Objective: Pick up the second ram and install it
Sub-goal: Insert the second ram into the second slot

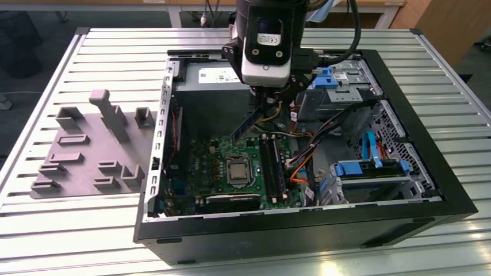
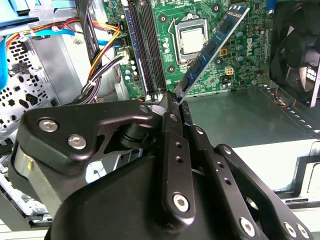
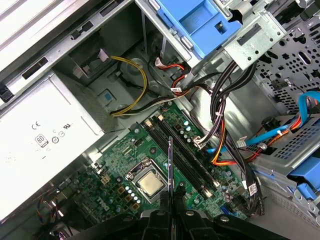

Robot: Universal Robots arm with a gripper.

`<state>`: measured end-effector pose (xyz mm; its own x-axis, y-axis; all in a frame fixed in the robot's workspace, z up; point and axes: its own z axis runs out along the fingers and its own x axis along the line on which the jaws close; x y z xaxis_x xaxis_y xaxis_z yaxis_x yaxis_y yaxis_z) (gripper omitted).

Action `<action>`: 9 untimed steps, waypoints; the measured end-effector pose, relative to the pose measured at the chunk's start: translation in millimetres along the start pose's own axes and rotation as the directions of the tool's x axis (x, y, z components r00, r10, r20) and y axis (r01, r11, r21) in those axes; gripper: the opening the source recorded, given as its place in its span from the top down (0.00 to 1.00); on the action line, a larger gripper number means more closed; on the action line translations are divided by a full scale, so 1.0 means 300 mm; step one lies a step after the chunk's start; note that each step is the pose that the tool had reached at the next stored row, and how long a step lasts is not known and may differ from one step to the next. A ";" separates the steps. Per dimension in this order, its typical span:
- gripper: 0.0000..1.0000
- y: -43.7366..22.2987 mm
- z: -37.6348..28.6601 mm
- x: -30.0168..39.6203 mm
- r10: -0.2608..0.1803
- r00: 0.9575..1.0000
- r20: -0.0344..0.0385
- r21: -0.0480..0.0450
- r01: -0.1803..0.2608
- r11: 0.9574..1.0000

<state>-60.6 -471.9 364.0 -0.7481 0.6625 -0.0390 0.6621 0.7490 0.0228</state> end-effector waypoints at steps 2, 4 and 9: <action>0.86 0.000 0.000 0.000 -0.004 1.000 0.000 0.000 0.004 1.000; 0.86 0.000 0.000 0.000 -0.005 1.000 0.000 0.000 0.005 1.000; 0.86 0.000 0.000 0.000 -0.005 1.000 0.000 0.000 0.005 1.000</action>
<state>-60.5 -471.9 364.0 -0.7514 0.6587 -0.0390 0.6583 0.7524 0.0227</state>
